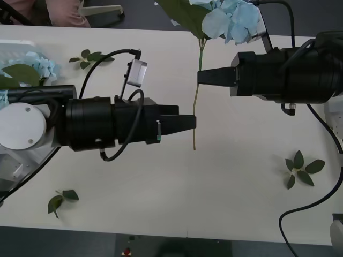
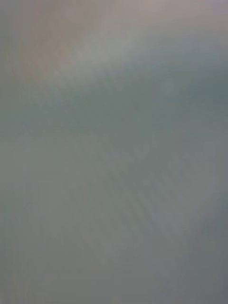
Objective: Put the red flowers into the right box and the blue flowers into the left box
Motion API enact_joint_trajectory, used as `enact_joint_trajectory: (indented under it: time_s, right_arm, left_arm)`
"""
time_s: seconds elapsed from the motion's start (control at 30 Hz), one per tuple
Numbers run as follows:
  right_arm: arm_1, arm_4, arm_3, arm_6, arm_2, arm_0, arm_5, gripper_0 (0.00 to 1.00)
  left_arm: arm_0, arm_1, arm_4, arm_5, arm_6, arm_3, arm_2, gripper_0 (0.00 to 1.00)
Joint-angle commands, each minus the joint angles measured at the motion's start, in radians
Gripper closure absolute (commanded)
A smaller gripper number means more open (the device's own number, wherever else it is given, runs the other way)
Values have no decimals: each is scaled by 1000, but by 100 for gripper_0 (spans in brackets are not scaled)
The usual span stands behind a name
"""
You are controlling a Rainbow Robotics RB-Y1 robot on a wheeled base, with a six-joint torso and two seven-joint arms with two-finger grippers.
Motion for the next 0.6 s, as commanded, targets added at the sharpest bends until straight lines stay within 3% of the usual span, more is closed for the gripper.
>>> enact_joint_trajectory:
  time_s: [0.03,0.3,0.37,0.4,0.43,0.6]
  right_arm:
    - [1,-1,-19,-25,-2,-19,-3,100]
    - [1,-1,-19,-25,-2,-19,-3,100]
    - [1,-1,-19,-25,-2,-19,-3,100]
    - [1,-1,-19,-25,-2,-19,-3,100]
    - [1,-1,-19,-25,-2,-19,-3,100]
    - [1,-1,-19,-25,-2,-19,-3,100]
  left_arm:
    - [-52,-28,-1,-81,4,3,-43,0]
    - [-98,-36,2,-89,9,37,-73,0]
    - [-98,-36,2,-89,9,39,-76,50]
    - [-98,-33,2,-87,9,39,-76,89]
    - [-98,-33,5,-89,11,39,-77,100]
    - [-97,-31,7,-89,9,39,-79,100]
